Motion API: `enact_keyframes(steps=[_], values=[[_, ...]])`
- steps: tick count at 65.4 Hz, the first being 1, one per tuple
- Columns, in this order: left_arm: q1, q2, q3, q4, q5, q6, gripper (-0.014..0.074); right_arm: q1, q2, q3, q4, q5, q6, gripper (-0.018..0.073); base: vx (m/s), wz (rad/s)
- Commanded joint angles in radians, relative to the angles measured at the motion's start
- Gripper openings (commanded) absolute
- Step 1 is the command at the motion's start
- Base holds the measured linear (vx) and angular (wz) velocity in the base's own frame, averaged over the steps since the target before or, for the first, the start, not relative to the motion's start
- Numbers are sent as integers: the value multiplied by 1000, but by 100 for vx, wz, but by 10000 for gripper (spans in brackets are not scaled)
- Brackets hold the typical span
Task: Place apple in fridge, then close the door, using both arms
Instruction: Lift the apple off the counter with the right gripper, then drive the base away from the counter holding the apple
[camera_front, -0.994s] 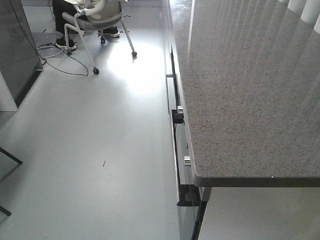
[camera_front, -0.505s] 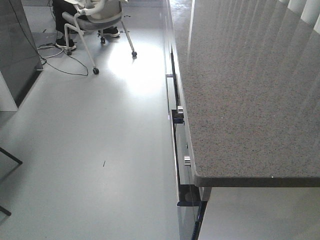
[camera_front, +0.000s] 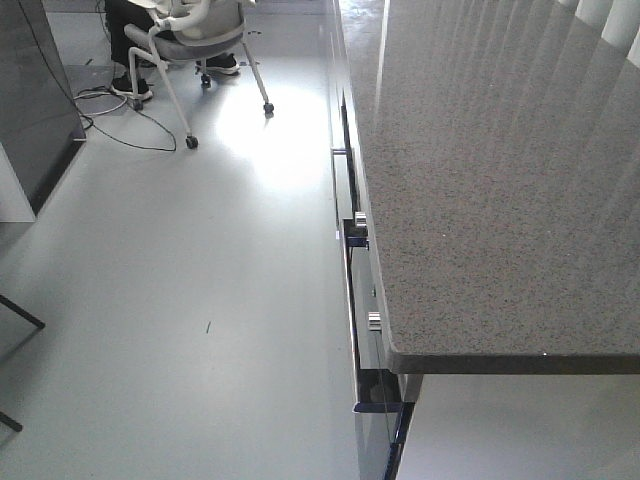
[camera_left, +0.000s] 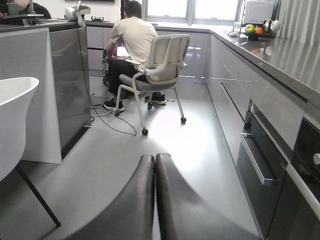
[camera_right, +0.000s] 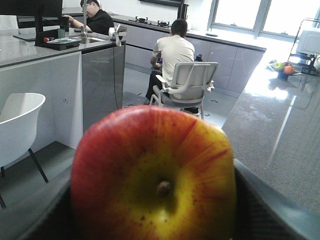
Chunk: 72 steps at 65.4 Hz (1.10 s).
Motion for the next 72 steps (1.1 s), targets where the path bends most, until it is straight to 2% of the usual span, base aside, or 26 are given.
enact_keyframes(steps=[1,72], values=[[0,-15,-17,-9,-71,-5,-6,-3,5,-20,20,-78,-1,223,0,0],[0,-15,-17,-9,-71,-5,-6,-3,5,-20,22,-78,-1,223,0,0]])
